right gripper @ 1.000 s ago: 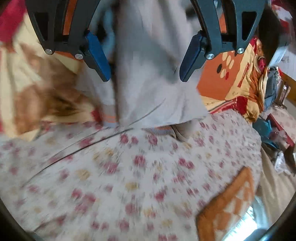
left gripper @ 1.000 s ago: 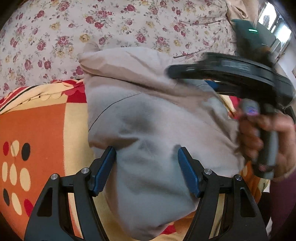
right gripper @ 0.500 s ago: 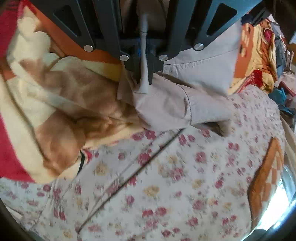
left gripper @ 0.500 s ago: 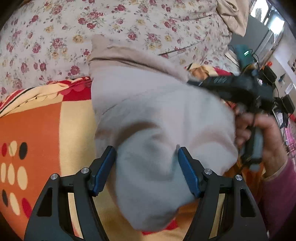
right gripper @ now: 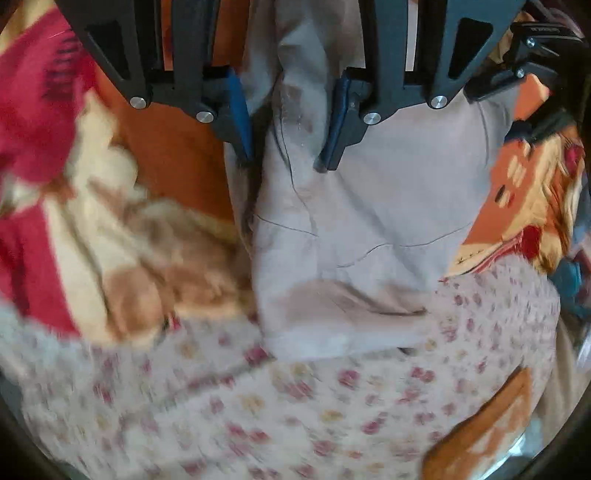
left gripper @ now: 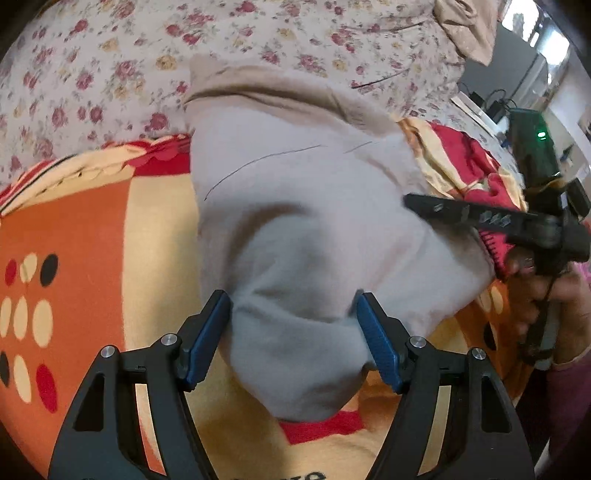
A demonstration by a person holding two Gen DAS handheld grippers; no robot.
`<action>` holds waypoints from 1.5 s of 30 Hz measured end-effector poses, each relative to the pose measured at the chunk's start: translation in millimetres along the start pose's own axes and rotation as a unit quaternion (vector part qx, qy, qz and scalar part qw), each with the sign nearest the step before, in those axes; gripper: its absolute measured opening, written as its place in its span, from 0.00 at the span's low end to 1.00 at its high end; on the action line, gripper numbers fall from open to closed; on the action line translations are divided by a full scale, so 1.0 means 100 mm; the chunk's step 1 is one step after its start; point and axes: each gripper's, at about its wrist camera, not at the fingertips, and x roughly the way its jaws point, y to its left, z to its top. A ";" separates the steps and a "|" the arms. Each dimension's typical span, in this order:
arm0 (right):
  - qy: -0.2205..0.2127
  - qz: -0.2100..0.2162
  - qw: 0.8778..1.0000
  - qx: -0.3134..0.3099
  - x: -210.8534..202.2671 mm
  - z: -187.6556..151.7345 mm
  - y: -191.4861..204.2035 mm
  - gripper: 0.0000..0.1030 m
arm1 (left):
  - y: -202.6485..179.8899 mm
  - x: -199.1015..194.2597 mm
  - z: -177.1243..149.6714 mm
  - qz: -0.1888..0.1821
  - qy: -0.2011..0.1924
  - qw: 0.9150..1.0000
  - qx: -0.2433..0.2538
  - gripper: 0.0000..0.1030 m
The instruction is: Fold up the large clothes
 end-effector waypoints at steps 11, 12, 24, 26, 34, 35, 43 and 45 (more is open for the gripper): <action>-0.056 0.033 0.997 0.035 -0.43 0.05 -0.03 0.65 | 0.39 -0.17 0.28 -0.098 -0.019 0.986 -0.135 0.70; -0.059 0.024 0.997 0.036 -0.41 0.09 -0.02 0.68 | 0.41 -0.15 0.30 -0.103 -0.018 0.984 -0.144 0.71; -0.030 -0.062 0.997 0.027 0.36 0.91 0.15 0.78 | 0.41 0.19 0.37 -0.084 0.013 0.986 -0.143 0.81; -0.011 -0.092 0.994 0.060 0.59 0.94 -0.03 0.78 | 0.45 0.23 0.37 -0.097 0.019 0.984 -0.151 0.82; -0.005 0.072 0.995 0.067 0.13 0.57 -0.32 0.80 | 0.67 0.37 0.42 -0.160 0.030 0.969 -0.187 0.88; 0.004 0.082 0.995 0.054 0.10 0.51 -0.31 0.81 | 0.70 0.42 0.41 -0.172 0.035 0.965 -0.196 0.91; 0.058 0.149 0.987 0.013 0.34 0.23 -0.01 0.47 | 0.54 0.38 0.49 -0.163 0.033 0.971 -0.173 0.58; 0.042 0.154 0.987 0.006 0.18 0.22 0.11 0.42 | 0.55 0.27 0.50 -0.170 0.028 0.971 -0.167 0.42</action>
